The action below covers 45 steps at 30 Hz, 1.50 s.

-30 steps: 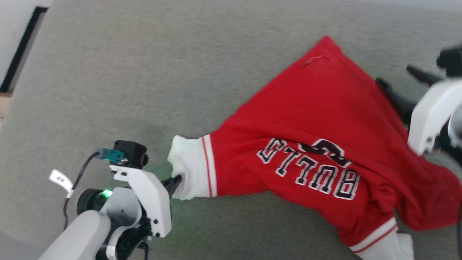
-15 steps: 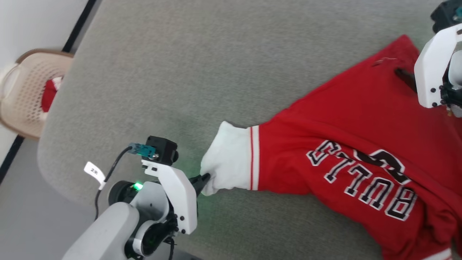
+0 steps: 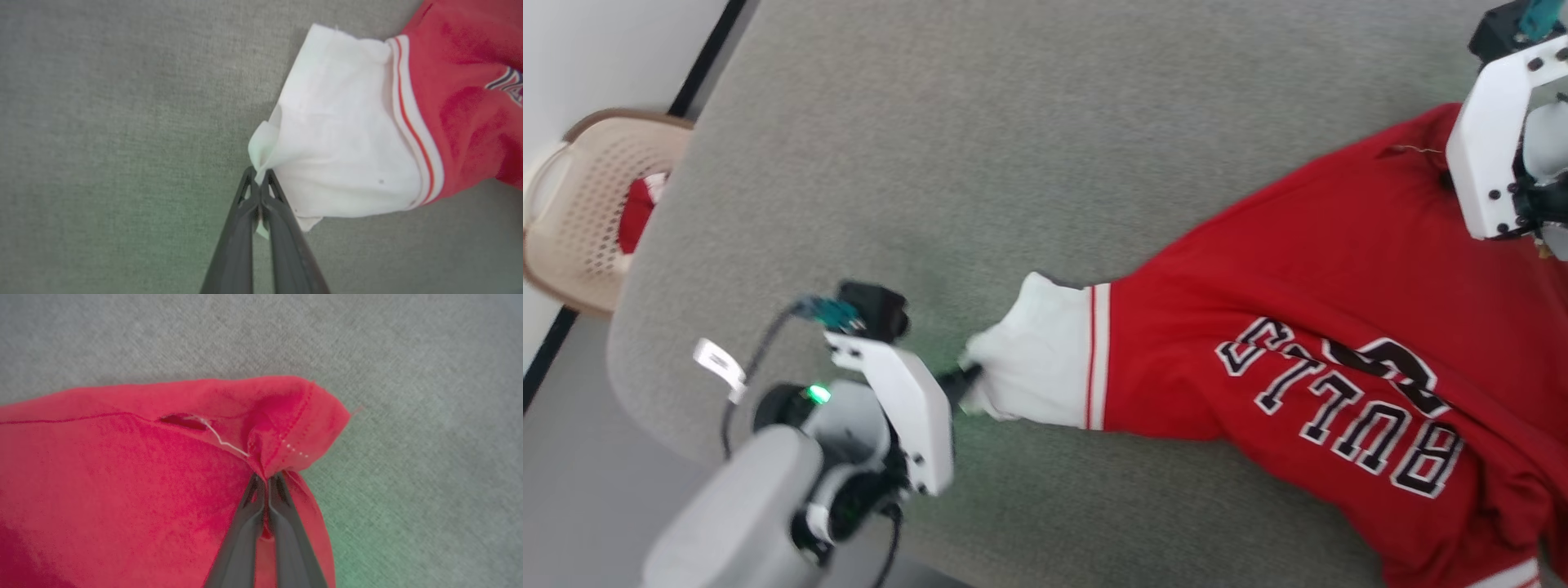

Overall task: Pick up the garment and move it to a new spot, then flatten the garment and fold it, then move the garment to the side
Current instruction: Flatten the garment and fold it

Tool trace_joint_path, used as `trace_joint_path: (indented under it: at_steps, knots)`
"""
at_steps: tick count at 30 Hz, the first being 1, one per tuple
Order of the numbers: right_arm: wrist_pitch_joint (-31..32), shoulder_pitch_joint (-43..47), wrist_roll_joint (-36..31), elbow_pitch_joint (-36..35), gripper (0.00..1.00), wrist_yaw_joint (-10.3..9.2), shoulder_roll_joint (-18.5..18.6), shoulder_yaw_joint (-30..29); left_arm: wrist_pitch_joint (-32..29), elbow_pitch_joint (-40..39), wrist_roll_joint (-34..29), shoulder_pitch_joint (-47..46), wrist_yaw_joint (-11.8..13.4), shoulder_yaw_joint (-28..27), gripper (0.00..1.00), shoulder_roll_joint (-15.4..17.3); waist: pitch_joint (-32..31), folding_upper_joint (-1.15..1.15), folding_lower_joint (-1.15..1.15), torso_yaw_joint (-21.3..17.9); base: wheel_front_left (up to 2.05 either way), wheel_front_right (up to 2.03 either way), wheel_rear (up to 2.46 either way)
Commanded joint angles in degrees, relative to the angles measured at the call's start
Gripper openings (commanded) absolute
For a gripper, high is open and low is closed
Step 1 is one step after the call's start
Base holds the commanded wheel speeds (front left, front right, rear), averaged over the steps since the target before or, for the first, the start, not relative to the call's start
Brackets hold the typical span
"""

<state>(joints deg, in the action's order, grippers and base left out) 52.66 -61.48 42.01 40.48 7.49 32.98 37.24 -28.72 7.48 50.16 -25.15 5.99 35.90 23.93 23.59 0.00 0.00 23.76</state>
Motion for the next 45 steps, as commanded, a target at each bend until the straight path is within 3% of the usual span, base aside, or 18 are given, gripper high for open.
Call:
trace_joint_path:
  at_steps: [1,12,22,27,34,38,45]
  knots:
    - [-0.45,1.61,0.52,0.14,0.00,0.00,0.97,1.43,-0.25,0.07,0.35,-1.48,0.19,-0.81,0.00,0.64,-1.05,0.00,0.00,-1.58,0.00,0.00,0.00]
    - [-9.26,-0.81,4.22,-8.43,0.00,0.00,5.29,4.94,-4.46,1.55,-1.42,-14.91,1.08,-6.06,0.00,6.69,-6.01,0.00,0.00,-10.37,0.00,0.00,0.00]
    - [-14.09,-1.59,4.25,-11.86,0.00,-0.01,5.99,0.62,-7.27,8.69,-4.64,-31.02,-1.82,-7.97,0.00,10.78,-9.49,0.00,0.00,-18.16,0.00,0.00,0.00]
    - [-14.57,-2.29,3.53,-13.00,0.00,-0.03,5.15,-2.07,-7.96,13.46,-5.45,-37.12,-3.54,-7.97,0.00,11.08,-11.02,0.00,0.00,-21.17,0.00,0.00,0.00]
    - [-16.34,-4.79,0.39,-11.61,0.00,-0.08,3.48,-6.17,-6.36,20.93,-6.75,-44.99,-5.57,-7.61,0.00,8.84,-11.00,0.00,0.00,-23.54,0.00,0.00,0.00]
    - [-18.89,-7.11,-2.19,-9.40,0.00,-0.14,1.97,-7.98,-2.70,24.48,-8.04,-49.45,-6.06,-7.77,0.00,7.61,-9.58,0.00,0.00,-24.30,0.00,0.00,0.00]
    - [-29.47,-15.65,-10.42,-1.89,0.00,-0.15,-2.68,-11.32,10.18,32.92,-13.71,-62.25,-7.23,-7.57,0.00,4.83,-3.51,0.00,0.00,-25.63,0.00,0.00,0.00]
